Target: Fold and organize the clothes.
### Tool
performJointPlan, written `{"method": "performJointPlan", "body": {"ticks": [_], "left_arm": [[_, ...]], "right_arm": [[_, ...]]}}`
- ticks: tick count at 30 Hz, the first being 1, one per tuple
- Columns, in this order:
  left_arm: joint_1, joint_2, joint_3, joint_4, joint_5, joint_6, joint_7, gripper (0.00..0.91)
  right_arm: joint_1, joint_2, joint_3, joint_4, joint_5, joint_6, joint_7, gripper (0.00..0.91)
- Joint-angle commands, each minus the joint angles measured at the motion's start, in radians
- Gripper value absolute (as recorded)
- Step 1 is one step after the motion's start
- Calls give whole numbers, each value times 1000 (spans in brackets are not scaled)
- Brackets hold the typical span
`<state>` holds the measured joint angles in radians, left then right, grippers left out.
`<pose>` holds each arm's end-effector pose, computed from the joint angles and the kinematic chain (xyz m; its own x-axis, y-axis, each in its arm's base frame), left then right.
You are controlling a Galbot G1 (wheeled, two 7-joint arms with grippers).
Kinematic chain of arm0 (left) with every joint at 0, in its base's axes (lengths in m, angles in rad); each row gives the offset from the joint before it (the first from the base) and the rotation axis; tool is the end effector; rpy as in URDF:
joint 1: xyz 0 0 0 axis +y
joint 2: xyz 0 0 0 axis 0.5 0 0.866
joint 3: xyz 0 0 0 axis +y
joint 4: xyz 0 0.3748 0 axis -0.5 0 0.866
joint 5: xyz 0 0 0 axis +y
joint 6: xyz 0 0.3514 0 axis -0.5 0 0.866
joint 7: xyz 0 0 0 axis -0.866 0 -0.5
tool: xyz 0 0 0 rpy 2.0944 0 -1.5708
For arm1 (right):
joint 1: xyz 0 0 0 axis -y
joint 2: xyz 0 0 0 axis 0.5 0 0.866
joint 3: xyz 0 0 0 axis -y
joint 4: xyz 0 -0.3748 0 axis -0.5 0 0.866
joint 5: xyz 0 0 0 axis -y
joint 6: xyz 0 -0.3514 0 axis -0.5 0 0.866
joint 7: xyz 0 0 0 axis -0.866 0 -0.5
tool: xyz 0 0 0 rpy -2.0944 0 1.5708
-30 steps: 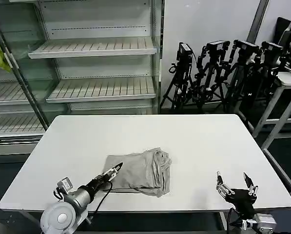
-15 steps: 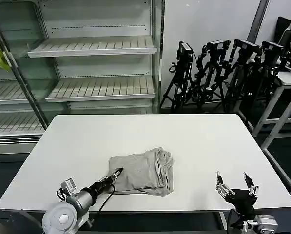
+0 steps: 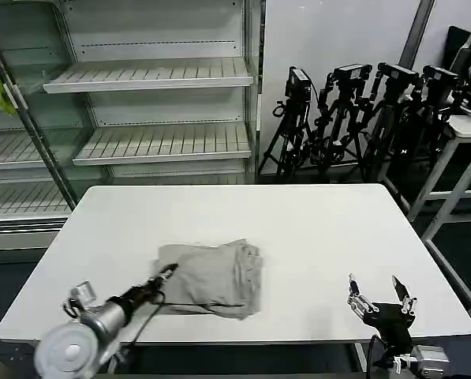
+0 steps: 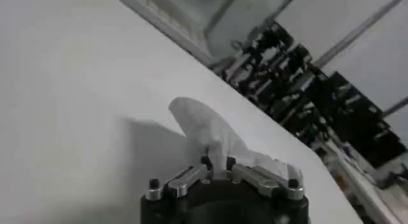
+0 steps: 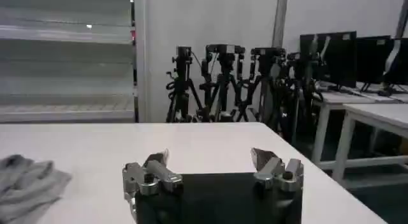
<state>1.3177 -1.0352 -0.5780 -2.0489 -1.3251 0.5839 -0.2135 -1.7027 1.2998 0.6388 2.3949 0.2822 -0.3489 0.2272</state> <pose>0.2535 0.1234 -0.2515 -0.8302 0.4023 0.3859 0.0811 0.7720 -0.6304 0.1238 -0.0577 -0.2280 -0.9786 0.1080 0.1751 0.1012 0.9937 -0.0472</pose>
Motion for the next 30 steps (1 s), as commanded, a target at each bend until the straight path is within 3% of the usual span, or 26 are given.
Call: {"method": "performJointPlan", "body": {"ticks": [1, 4, 10, 15, 19, 23, 27, 30], "left_arm": [[52, 218, -398, 85, 149, -7, 49, 71], [88, 319, -486, 157, 387, -53, 154, 71], [164, 503, -668, 221, 605, -148, 311, 71], [224, 524, -646, 118, 753, -184, 355, 71], [277, 492, -469, 26, 952, -256, 336, 71], [224, 442, -119, 2, 1152, -307, 308, 71], [18, 327, 292, 94, 1268, -271, 270, 71], [-157, 214, 487, 220, 1304, -268, 242, 71]], "right_arm": [[73, -11, -50, -40, 3, -1, 0, 907], [104, -17, -80, -57, 3, -1, 1, 907], [144, -31, -121, -70, 9, -2, 0, 907], [151, -48, -123, -73, 21, -1, 0, 907], [128, -51, -113, -60, 17, 1, 0, 907], [94, -42, -96, -44, 3, 1, -1, 907], [58, -23, -85, -50, -29, 18, -3, 907], [40, -6, -77, -38, -43, 19, -2, 907]]}}
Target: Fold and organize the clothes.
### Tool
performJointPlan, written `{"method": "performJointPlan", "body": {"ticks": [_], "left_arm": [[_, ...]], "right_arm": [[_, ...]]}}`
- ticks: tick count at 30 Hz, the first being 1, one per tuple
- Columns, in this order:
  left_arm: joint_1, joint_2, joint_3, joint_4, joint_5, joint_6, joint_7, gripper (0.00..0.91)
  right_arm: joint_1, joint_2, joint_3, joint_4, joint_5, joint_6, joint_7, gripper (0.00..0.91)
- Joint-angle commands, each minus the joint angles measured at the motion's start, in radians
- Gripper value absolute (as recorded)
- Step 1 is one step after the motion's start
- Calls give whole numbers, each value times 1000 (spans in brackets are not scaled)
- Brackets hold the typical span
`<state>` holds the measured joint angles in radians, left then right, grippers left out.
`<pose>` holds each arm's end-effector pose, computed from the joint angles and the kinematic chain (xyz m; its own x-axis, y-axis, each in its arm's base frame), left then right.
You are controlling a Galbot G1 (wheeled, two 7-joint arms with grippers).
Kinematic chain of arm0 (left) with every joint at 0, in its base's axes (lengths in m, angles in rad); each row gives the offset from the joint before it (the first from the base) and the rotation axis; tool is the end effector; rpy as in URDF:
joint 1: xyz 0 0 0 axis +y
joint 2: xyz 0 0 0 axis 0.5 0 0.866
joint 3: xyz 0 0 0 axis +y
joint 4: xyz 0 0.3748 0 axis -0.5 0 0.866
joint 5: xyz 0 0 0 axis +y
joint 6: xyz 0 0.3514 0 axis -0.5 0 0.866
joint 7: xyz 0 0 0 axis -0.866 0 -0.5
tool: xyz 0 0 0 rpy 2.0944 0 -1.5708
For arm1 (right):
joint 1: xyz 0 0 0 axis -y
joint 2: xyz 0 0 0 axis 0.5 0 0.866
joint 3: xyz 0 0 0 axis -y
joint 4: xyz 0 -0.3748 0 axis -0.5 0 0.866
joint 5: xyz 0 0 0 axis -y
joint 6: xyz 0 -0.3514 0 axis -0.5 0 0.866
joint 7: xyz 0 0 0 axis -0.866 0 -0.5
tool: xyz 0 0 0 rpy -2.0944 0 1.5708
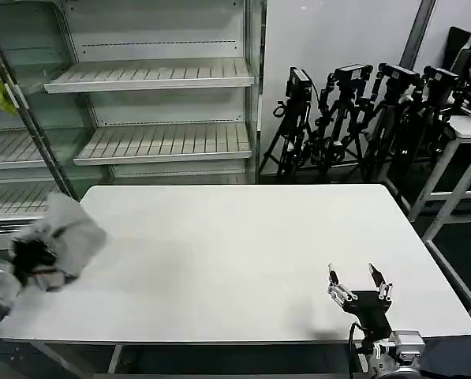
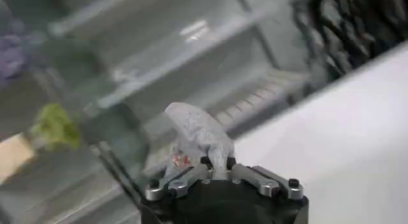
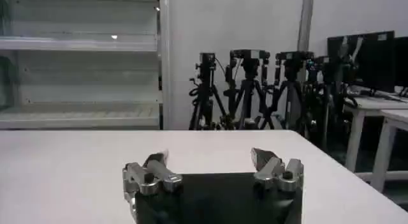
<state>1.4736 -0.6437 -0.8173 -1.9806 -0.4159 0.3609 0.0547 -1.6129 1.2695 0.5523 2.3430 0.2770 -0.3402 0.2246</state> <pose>0.2535 0.2438 -0.1879 -0.9583 0.0182 0.2851 0.1649 0.8501 0.5001 0.1472 -0.0454 -0.2376 -0.9879 0.0340 0.1515 0.0295 0.9991 -0.0314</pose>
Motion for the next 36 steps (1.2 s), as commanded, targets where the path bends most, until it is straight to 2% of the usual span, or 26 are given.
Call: {"method": "performJointPlan", "body": {"ticks": [1, 4, 11, 13, 21, 22, 23, 24, 28, 36], "left_arm": [[-331, -202, 759, 161, 385, -37, -33, 71], [-458, -272, 841, 160, 240, 26, -55, 71], [-719, -415, 885, 177, -274, 211, -211, 71], [-769, -465, 905, 209, -358, 217, -287, 71], [-840, -580, 939, 297, -518, 216, -421, 71], [-844, -591, 938, 303, -531, 215, -427, 121], [-847, -602, 935, 312, -540, 215, -432, 121], [-850, -609, 932, 314, -543, 215, -436, 907], [-848, -633, 896, 306, -567, 197, -433, 907], [-772, -647, 801, 267, -584, 55, -353, 907]], "right_arm": [[-60, 32, 12, 22, -44, 11, 0, 907], [-81, 44, 17, 32, -58, 11, 0, 907], [-128, 62, 26, 44, -83, 19, -1, 907], [-133, 66, 27, 48, -84, 19, -1, 907], [-141, 70, 30, 74, -83, 11, 0, 907], [-142, 70, 31, 78, -82, 8, -1, 907], [-143, 69, 31, 82, -82, 7, -1, 907], [-145, 69, 32, 85, -82, 4, -1, 907], [-149, 66, 35, 92, -81, -1, -1, 907], [-138, 59, 23, 106, -79, -19, 1, 907]]}}
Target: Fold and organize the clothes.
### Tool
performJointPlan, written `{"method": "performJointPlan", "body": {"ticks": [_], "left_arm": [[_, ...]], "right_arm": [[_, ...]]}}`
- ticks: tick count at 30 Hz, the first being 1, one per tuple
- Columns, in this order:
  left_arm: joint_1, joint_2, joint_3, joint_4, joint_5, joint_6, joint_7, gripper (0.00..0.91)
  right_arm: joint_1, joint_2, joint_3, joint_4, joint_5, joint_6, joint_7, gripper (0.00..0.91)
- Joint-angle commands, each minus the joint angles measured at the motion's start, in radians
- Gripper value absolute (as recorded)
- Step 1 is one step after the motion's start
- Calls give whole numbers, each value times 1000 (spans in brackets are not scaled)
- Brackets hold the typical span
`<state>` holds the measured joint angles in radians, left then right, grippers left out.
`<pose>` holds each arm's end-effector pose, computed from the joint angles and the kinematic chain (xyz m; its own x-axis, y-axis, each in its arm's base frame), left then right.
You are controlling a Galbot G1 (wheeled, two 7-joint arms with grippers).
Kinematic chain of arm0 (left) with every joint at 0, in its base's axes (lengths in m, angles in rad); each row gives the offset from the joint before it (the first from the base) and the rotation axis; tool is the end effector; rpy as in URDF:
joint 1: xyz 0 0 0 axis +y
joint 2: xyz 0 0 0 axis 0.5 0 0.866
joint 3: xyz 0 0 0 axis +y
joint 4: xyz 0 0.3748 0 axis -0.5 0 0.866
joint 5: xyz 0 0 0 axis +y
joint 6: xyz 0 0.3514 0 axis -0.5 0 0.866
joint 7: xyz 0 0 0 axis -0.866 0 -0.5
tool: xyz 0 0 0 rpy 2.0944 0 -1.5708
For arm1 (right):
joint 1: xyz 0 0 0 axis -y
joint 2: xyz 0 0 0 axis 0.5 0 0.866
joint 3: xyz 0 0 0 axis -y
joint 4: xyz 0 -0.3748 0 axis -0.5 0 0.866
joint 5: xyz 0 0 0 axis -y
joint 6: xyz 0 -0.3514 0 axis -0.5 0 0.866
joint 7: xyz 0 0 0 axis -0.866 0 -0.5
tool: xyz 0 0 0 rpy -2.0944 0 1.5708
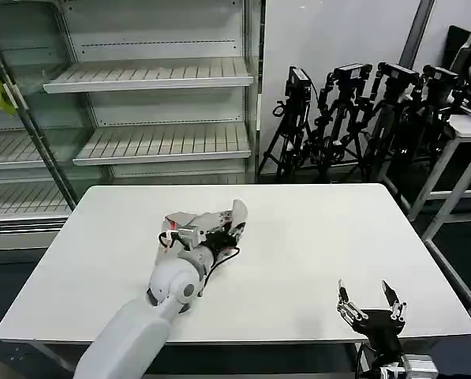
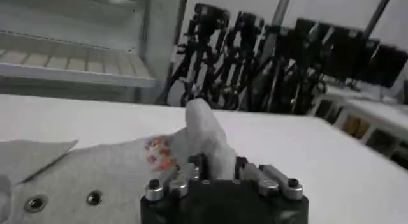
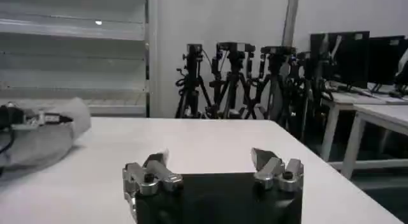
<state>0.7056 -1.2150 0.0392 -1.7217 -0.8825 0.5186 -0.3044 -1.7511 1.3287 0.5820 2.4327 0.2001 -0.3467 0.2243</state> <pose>0.3996 -0.0616 -0.2468 -0.8279 0.4485 0.3369 0.3648 0.8867 -0.2840 0.1083 -0.0389 -0.2253 -0.9786 0.0879 0.1863 0.0765 0.9948 -0.0673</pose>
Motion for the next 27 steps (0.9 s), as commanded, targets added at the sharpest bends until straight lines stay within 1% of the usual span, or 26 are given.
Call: {"method": "performJointPlan", "body": {"ticks": [1, 4, 6, 7, 8, 9, 10, 12, 14, 16, 18, 19, 21, 22, 24, 27], "left_arm": [[2, -77, -77, 0, -125, -111, 5, 907], [80, -57, -142, -98, -127, -160, 40, 907], [171, -22, -193, -203, -7, -197, 86, 907], [197, 0, -214, -224, 31, -210, 96, 907], [272, 27, -267, -277, 130, -246, 115, 907], [340, 47, -314, -317, 166, -270, 121, 907], [403, 62, -363, -349, 264, -302, 132, 907], [543, 74, -456, -400, 410, -380, 155, 907], [669, 61, -571, -449, 491, -429, 163, 907], [780, 30, -631, -496, 529, -455, 168, 907], [858, -3, -667, -535, 581, -489, 181, 907], [888, -16, -670, -549, 622, -493, 182, 907], [944, -49, -649, -584, 669, -538, 182, 907], [963, -58, -633, -594, 687, -544, 183, 907], [991, -84, -610, -602, 706, -547, 182, 907], [997, -100, -599, -609, 727, -546, 181, 907]], "right_arm": [[3, 0, -8, 18, -2, -14, 1, 907], [17, -8, -8, 22, -2, -18, 7, 907], [30, -12, -6, 17, -8, -12, 9, 907], [32, -13, -6, 17, -8, -12, 9, 907], [40, -14, -8, 11, -17, -5, 11, 907], [43, -15, -9, 7, -20, 0, 12, 907], [47, -16, -11, 0, -24, 8, 12, 907], [54, -18, -16, -10, -30, 19, 14, 907], [58, -19, -21, -19, -37, 35, 14, 907], [64, -19, -26, -23, -42, 48, 13, 907], [65, -20, -32, -26, -48, 65, 14, 907], [65, -20, -40, -28, -63, 76, 18, 907], [61, -23, -70, -26, -111, 93, 26, 907], [61, -22, -78, -26, -119, 97, 28, 907], [68, -21, -104, -35, -129, 129, 17, 907], [76, -20, -128, -49, -169, 137, 17, 907]]}}
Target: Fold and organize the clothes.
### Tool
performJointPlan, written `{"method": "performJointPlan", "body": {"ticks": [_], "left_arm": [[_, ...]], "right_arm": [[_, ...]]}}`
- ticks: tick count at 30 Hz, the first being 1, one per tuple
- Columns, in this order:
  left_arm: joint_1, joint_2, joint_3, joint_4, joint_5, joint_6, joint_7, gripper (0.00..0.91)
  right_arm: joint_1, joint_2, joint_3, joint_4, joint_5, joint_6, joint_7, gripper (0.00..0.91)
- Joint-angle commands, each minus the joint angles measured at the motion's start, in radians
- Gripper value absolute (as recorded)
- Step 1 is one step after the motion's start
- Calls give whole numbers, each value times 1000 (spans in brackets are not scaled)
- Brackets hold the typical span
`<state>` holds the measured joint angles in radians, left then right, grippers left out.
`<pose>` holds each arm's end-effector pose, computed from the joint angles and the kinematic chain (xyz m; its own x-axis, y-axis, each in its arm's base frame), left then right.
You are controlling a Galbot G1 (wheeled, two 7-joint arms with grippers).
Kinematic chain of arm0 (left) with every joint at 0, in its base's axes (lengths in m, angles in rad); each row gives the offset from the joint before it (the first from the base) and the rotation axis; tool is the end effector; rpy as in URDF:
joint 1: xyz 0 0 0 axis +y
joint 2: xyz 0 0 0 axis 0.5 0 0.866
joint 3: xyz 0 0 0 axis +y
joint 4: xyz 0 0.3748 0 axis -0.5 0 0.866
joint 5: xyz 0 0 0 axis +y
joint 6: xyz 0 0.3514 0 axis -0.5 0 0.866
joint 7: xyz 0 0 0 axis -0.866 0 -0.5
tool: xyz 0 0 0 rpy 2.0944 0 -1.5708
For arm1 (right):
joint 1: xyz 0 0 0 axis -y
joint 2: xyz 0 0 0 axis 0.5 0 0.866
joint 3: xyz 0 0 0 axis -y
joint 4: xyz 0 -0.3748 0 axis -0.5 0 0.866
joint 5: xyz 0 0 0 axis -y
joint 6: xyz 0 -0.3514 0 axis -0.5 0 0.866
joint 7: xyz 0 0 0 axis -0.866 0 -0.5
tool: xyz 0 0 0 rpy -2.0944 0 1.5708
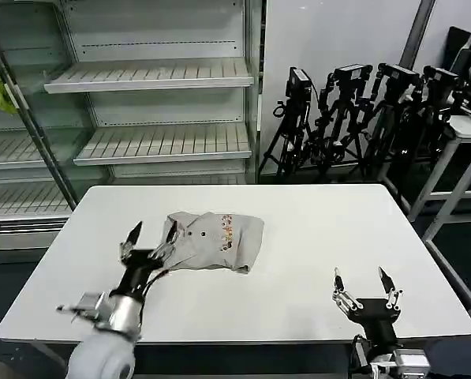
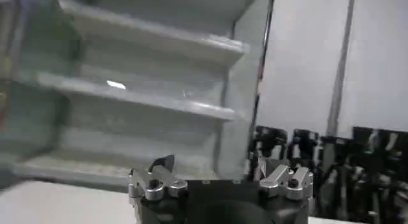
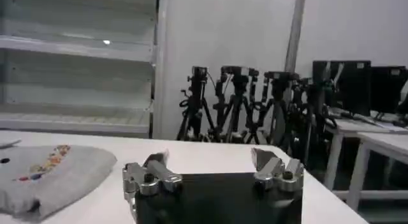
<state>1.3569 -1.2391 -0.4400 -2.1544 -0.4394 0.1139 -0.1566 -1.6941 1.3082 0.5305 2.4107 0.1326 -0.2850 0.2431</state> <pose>0.2237 0.0359 -0.2598 -0.9896 0.1144 -0.0868 0.1269 0.9796 -0.1557 0.1216 -0.0309 -0.2282 -0.9934 0.0736 0.0875 0.0641 0.9922 -0.1065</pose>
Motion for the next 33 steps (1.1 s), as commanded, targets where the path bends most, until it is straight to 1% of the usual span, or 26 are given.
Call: {"method": "performJointPlan", "body": {"ticks": [1, 6, 16, 24, 26, 31, 33], "left_arm": [[350, -81, -116, -184, 287, -140, 34, 907], [365, -92, -105, -202, 310, -138, 35, 907], [380, -114, -80, -223, 344, -135, 40, 907], [399, -116, -86, -243, 355, -134, 41, 907], [404, -116, -89, -247, 355, -134, 42, 907], [416, -115, -92, -255, 357, -134, 43, 907], [420, -115, -93, -259, 357, -133, 43, 907]], "right_arm": [[20, 1, -83, -31, -107, 76, 0, 907], [30, 0, -95, -45, -119, 82, 0, 907], [43, -9, -100, -50, -106, 82, 2, 907], [52, -11, -104, -56, -100, 80, 5, 907], [54, -13, -105, -57, -92, 90, 6, 907], [50, -17, -108, -36, -99, 58, 11, 907], [53, -18, -107, -37, -102, 59, 14, 907]]}}
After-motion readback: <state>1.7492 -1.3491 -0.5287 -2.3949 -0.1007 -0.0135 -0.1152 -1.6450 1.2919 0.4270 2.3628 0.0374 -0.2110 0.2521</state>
